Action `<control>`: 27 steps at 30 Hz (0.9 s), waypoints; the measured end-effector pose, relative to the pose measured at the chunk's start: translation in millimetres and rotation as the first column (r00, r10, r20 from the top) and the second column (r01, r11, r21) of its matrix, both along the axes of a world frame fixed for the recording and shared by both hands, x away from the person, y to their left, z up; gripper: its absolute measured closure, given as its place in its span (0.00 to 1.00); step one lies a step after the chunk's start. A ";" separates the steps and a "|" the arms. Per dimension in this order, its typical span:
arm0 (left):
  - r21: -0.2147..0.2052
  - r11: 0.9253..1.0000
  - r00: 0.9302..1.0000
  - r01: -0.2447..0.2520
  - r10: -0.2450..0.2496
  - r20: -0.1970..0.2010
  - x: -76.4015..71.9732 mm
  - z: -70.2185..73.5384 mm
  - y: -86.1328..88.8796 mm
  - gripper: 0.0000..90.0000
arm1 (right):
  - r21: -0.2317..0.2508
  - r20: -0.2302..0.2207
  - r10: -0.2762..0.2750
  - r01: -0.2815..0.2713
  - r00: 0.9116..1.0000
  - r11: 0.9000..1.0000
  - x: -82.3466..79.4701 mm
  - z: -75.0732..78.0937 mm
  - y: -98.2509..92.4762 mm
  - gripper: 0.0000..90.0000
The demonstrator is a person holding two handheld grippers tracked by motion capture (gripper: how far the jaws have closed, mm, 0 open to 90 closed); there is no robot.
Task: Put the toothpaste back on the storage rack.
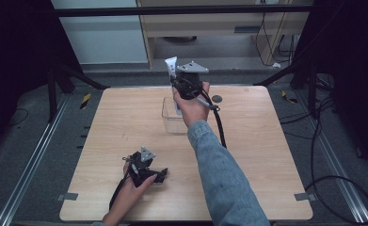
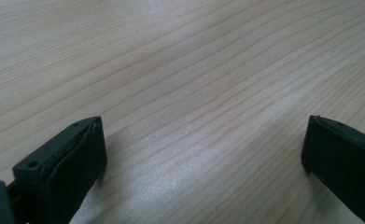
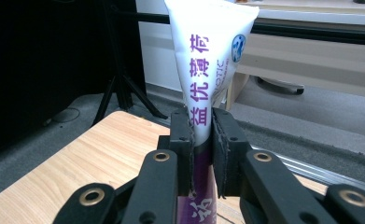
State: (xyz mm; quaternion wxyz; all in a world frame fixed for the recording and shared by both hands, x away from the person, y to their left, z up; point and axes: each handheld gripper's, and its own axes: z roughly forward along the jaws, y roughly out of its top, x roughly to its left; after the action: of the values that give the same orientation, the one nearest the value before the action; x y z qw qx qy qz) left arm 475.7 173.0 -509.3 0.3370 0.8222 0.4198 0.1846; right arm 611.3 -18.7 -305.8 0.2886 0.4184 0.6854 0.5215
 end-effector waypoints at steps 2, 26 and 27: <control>0.000 1.000 1.000 0.002 -0.002 -0.001 -0.1 0.0 0.1 0.00 | -0.003 0.006 -0.001 0.001 1.000 1.000 1.2 -0.6 0.2 0.89; 0.001 1.000 1.000 0.005 -0.005 -0.001 -0.4 0.1 0.3 0.00 | -0.005 0.042 -0.019 0.019 0.999 1.000 10.3 0.7 2.2 0.88; 0.000 1.000 1.000 0.005 -0.005 -0.001 -0.4 0.1 0.3 0.00 | -0.011 0.043 -0.017 0.018 0.999 1.000 11.6 -1.6 2.7 0.88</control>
State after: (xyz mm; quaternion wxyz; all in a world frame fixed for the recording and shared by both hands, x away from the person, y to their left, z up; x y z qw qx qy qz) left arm 475.3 173.3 -509.3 0.3372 0.8235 0.4177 0.1835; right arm 622.9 -16.1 -307.4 0.3101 0.4116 0.6782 0.5239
